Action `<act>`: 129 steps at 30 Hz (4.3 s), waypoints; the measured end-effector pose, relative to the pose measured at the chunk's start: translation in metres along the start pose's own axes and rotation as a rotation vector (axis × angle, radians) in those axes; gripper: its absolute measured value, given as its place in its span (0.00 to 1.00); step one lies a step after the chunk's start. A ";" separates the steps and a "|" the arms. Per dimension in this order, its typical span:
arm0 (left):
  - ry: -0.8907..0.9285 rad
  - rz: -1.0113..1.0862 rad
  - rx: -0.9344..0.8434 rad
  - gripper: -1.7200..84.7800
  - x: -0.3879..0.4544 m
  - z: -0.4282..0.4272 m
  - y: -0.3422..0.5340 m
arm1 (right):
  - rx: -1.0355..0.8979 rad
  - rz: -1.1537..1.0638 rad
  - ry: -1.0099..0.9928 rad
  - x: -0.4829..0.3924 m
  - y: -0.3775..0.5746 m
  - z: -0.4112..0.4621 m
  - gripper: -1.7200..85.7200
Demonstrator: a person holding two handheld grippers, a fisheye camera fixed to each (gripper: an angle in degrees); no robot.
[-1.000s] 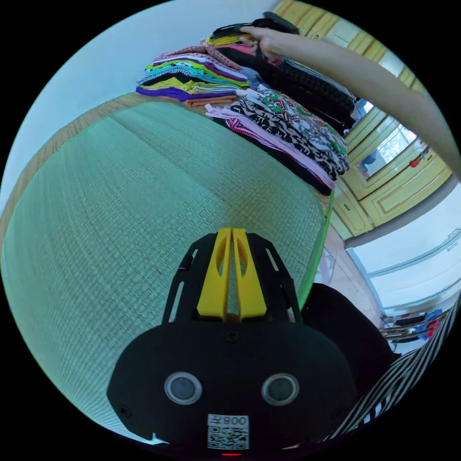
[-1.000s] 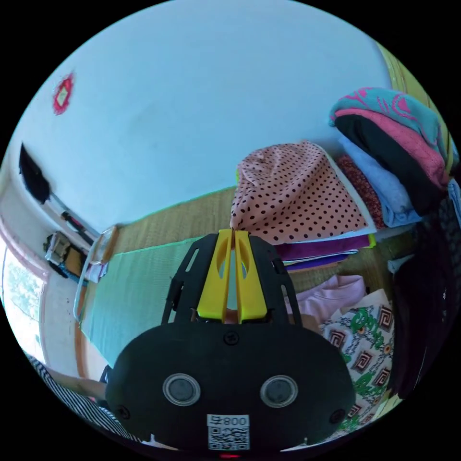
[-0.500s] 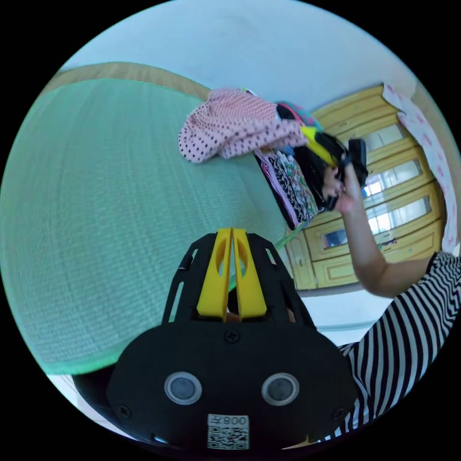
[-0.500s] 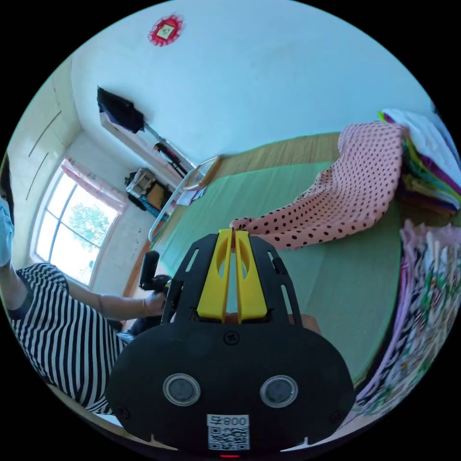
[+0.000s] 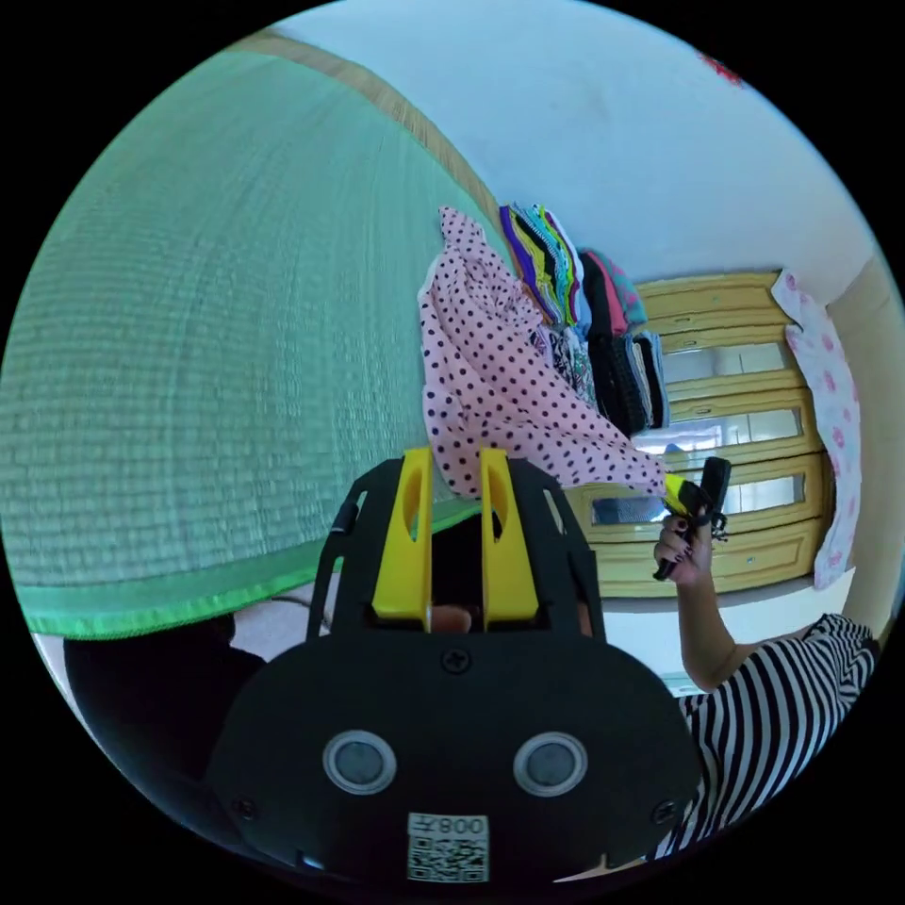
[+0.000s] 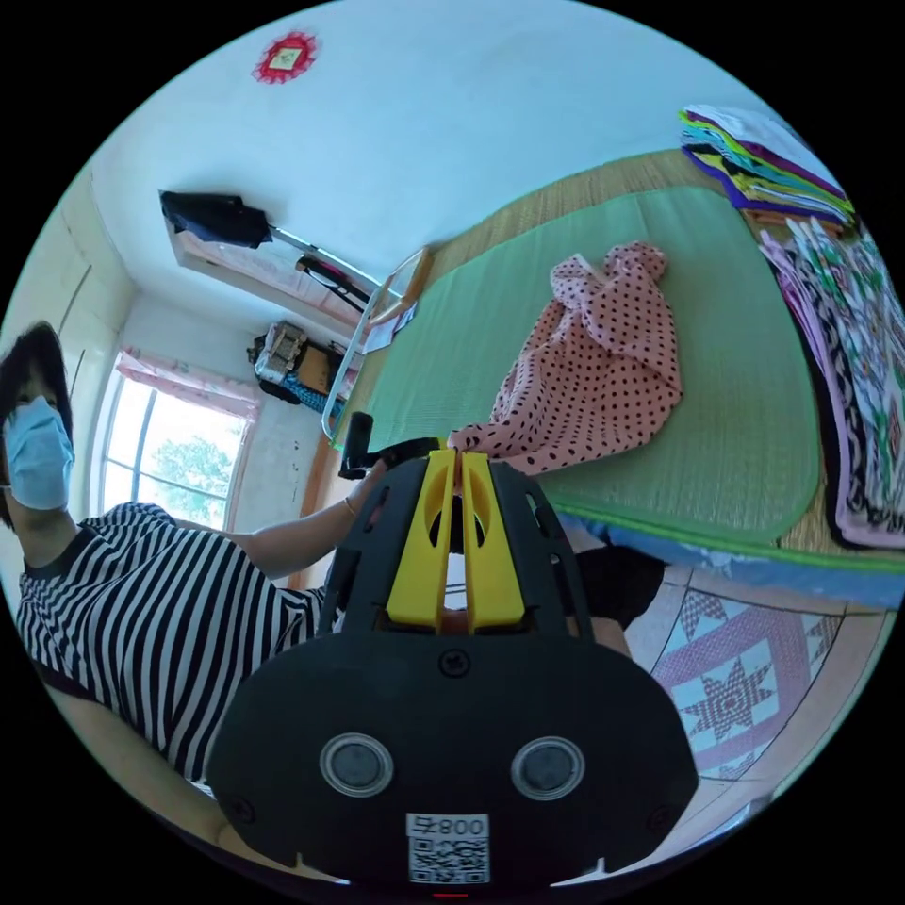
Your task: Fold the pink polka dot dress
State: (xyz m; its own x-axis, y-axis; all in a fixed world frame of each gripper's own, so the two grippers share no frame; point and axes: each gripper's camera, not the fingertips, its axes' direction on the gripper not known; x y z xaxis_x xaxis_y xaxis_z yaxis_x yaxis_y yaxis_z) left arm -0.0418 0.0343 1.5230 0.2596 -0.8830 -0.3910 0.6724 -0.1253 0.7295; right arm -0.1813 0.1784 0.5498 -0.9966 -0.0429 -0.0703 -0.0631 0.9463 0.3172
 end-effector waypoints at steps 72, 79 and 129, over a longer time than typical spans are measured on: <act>0.216 -0.164 -0.110 0.05 0.004 -0.111 -0.037 | -0.083 -0.269 0.191 -0.035 -0.102 -0.508 0.02; 0.308 -0.163 -0.050 0.07 0.016 -0.158 -0.008 | -0.010 -0.253 0.151 0.019 -0.117 -0.584 0.02; 0.428 1.103 0.837 0.03 0.471 -0.708 0.408 | 0.840 -0.850 0.439 -0.117 0.067 -1.003 0.03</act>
State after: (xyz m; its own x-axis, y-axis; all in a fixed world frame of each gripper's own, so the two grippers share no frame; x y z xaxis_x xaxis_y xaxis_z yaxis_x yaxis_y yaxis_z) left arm 0.8452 -0.1128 1.2388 0.6517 -0.5215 0.5507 -0.5586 0.1612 0.8137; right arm -0.1219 -0.0741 1.5277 -0.6029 -0.6827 0.4129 -0.7953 0.4730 -0.3792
